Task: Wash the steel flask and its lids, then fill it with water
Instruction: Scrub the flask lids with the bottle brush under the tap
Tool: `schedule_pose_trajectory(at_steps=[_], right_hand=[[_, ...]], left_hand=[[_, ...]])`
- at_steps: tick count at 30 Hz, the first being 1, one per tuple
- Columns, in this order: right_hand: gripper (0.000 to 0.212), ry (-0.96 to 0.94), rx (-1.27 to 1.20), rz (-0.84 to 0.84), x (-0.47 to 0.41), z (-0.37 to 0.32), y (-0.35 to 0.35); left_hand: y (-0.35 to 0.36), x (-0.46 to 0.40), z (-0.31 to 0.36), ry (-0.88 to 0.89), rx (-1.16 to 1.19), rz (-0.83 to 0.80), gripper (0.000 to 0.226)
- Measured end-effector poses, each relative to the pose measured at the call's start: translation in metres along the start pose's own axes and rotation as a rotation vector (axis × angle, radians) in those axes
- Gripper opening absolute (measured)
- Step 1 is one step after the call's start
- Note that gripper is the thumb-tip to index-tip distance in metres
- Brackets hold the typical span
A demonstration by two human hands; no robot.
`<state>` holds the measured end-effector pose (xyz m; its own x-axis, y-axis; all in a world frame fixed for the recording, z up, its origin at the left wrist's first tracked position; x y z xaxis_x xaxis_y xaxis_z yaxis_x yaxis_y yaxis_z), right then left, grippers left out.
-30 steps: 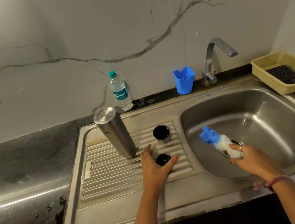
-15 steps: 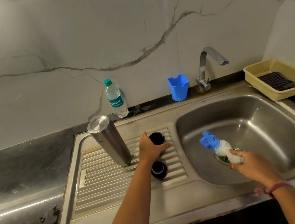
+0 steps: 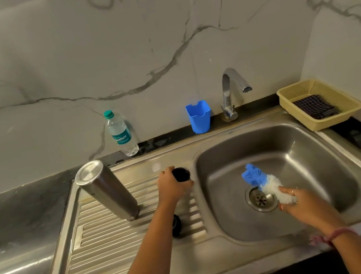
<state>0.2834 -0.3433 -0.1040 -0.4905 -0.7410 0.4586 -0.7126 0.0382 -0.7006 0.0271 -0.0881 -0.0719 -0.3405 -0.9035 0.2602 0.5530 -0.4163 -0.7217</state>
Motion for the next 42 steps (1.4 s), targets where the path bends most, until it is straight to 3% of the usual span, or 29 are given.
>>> schedule_pose_trajectory(at_steps=[8, 14, 21, 27, 33, 42], right_hand=[[0.059, -0.003, -0.018, 0.004, -0.014, 0.028, -0.037], [0.058, -0.013, -0.047, 0.002, -0.028, 0.044, -0.061], [0.057, -0.031, -0.048, 0.001, -0.051, 0.058, -0.077], [0.056, -0.044, -0.001, 0.014, -0.070, 0.060, -0.086], [0.055, -0.066, -0.015, 0.029, -0.084, 0.065, -0.091], [0.055, -0.057, 0.003, 0.023, -0.092, 0.067, -0.086]], left_hand=[[0.044, -0.012, 0.087, 0.218, -0.199, -0.202, 0.065], [0.081, -0.029, 0.144, 0.258, -0.427, -0.314, 0.106], [0.105, -0.058, 0.194, 0.281, -0.481, -0.468, 0.120], [0.114, -0.097, 0.217, 0.248, -0.620, -0.478, 0.123], [0.118, -0.127, 0.224, 0.238, -0.740, -0.387, 0.115], [0.129, -0.147, 0.222, 0.199, -0.609, -0.407, 0.119]])
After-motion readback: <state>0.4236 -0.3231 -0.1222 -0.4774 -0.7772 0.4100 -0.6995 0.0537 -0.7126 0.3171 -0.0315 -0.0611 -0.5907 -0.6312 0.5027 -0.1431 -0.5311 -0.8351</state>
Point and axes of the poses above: each hand's wrist, its own x-axis away from the middle knuckle, its own y-axis out of the palm, z = x × y, the point moved 7 cm from there along -x, towards the middle knuckle, and after that the axes turned 7 degrees about -z, right-handed, at the moved point
